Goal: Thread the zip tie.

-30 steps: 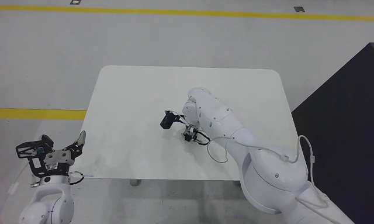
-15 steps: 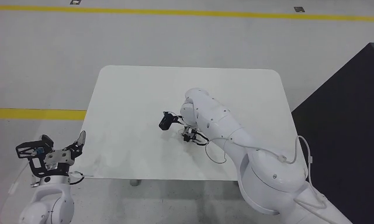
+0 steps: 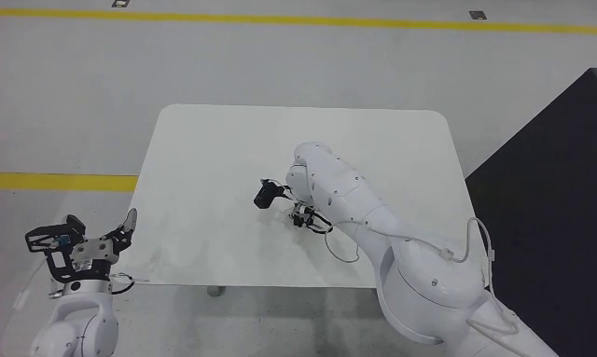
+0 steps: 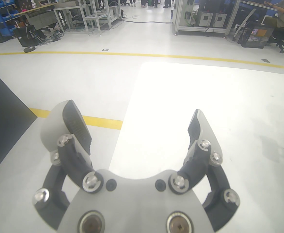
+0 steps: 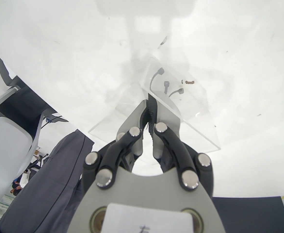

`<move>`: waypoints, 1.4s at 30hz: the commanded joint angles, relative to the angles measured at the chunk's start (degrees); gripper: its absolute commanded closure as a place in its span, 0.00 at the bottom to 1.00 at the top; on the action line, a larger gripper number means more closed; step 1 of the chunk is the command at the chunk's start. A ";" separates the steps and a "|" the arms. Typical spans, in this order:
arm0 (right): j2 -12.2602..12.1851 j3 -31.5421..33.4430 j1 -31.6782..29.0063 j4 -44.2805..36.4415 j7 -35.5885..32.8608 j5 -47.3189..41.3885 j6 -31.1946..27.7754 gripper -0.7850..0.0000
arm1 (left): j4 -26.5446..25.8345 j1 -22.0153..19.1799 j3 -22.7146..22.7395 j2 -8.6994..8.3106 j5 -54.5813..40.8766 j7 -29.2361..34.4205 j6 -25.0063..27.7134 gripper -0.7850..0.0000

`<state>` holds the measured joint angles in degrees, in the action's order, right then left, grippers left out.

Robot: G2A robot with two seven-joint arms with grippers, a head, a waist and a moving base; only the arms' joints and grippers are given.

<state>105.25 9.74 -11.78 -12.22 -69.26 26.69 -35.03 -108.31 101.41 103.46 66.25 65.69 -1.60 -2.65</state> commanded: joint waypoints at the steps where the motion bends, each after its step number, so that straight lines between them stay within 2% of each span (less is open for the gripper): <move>1: 0.09 0.00 -0.14 0.35 0.04 -0.34 -0.04 1.00 | 0.00 0.00 0.00 0.00 0.00 0.00 0.00 0.00; 7: -0.30 0.00 0.59 0.46 2.20 -2.79 -2.21 1.00 | 0.00 0.00 0.00 0.00 0.00 0.00 0.00 0.00; 14: -2.51 0.00 1.54 -0.81 6.45 -4.50 -6.48 1.00 | 0.00 0.00 0.00 0.00 0.00 0.00 0.00 0.00; 27: -3.96 0.00 0.37 -6.06 1.28 -5.12 -1.31 1.00 | 0.00 0.00 0.00 0.00 0.00 0.00 0.00 0.00; 36: -4.04 0.00 0.15 -7.04 0.66 -4.05 -0.68 0.91 | 0.00 0.00 0.00 0.00 0.00 0.00 0.00 0.00; 42: -4.04 0.00 0.50 -7.50 0.93 -2.71 -0.95 0.90 | 0.00 0.00 0.00 0.00 0.00 0.00 0.00 0.00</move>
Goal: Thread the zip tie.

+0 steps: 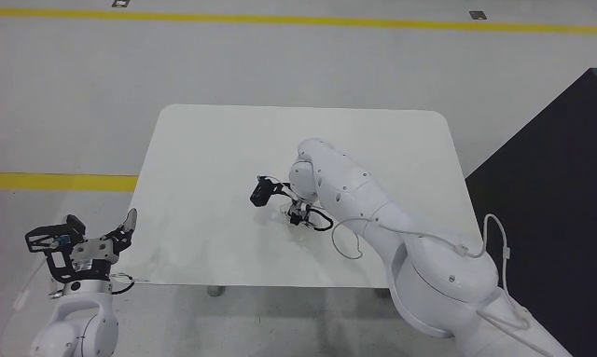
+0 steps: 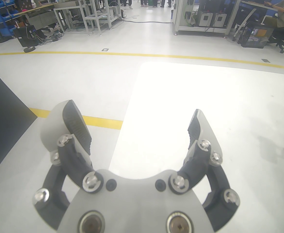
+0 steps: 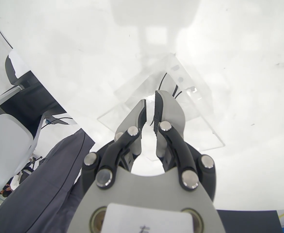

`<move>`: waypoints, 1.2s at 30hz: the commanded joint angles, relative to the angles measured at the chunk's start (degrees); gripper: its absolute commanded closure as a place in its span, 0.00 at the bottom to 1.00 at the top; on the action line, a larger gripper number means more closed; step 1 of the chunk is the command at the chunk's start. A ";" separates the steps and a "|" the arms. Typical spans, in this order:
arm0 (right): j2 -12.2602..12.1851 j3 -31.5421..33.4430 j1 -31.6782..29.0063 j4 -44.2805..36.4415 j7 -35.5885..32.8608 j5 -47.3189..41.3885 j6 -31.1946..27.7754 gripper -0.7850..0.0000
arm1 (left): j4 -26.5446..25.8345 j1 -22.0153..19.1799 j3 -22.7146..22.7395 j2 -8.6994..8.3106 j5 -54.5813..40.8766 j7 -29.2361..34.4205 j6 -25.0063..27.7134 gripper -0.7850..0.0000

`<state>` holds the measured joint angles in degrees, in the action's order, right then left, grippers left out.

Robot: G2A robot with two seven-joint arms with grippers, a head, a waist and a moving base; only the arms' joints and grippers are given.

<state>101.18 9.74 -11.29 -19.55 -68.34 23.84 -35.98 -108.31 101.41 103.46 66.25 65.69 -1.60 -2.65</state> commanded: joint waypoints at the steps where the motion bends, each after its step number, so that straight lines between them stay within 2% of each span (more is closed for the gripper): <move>1: 0.03 0.00 0.07 -0.12 0.05 0.19 -0.05 0.90 | 0.00 0.00 0.00 0.00 0.00 0.00 0.00 0.00; 12: 0.60 0.00 -0.67 0.04 -0.54 1.09 0.54 0.83 | 0.00 0.00 0.00 0.00 0.00 0.00 0.00 0.00; 36: 2.39 0.00 -0.85 2.98 -1.26 2.76 1.27 0.84 | 0.00 0.00 0.00 0.00 0.00 0.00 0.00 0.00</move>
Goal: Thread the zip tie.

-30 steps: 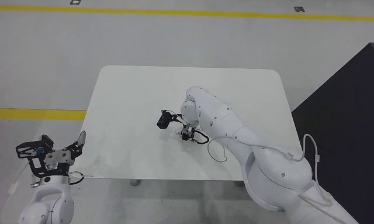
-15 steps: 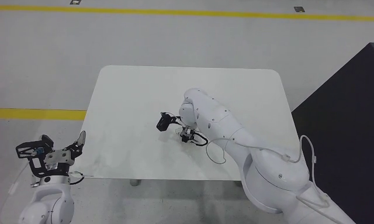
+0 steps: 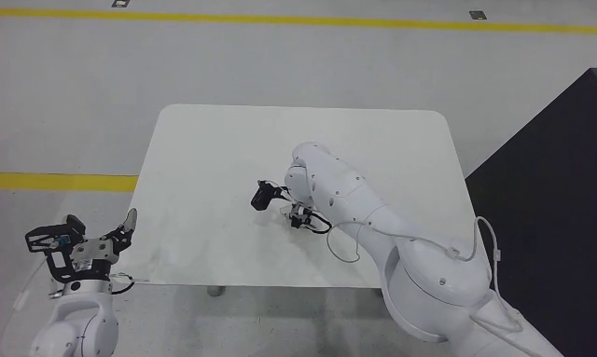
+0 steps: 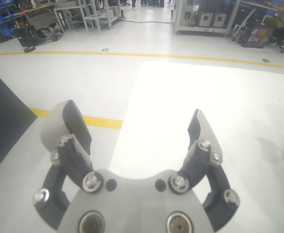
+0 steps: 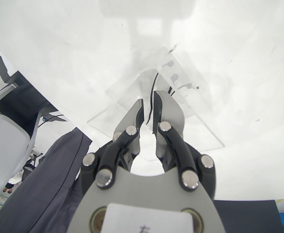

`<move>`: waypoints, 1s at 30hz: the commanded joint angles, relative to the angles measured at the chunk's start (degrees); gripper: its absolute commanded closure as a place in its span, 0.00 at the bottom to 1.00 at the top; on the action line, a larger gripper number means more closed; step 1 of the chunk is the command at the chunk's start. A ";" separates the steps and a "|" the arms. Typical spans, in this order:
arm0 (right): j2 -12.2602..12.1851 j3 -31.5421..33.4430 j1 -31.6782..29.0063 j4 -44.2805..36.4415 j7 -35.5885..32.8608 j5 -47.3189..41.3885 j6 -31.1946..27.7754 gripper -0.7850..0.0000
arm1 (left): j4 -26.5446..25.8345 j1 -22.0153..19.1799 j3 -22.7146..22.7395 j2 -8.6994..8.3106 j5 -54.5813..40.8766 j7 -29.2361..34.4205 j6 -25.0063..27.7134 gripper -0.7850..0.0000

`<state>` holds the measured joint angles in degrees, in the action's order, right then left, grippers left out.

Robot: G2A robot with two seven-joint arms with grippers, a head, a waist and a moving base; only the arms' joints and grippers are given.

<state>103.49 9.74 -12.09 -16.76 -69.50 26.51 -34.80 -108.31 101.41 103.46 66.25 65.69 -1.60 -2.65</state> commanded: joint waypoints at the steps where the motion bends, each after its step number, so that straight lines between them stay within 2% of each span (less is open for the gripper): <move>1: 0.18 0.00 -0.06 0.33 -0.26 0.23 0.26 0.85 | 0.00 0.00 0.00 0.00 0.00 0.00 0.00 0.00; 6: 0.66 0.00 -0.17 0.99 -0.45 0.32 0.45 0.90 | 0.00 0.00 0.00 0.00 0.00 0.00 0.00 0.00; 10: 1.02 0.00 -0.21 1.59 -0.61 0.29 0.62 1.00 | 0.00 0.00 0.00 0.00 0.00 0.00 0.00 0.00; 18: 1.15 0.00 0.26 2.20 1.18 -0.97 -1.18 1.00 | 0.00 0.00 0.00 0.00 0.00 0.00 0.00 0.00; 26: -1.30 0.00 0.31 1.95 8.02 -1.79 -8.04 1.00 | 0.00 0.00 0.00 0.00 0.00 0.00 0.00 0.00; 30: -1.46 0.00 0.24 1.92 8.45 -1.85 -8.48 1.00 | 0.00 0.00 0.00 0.00 0.00 0.00 0.00 0.00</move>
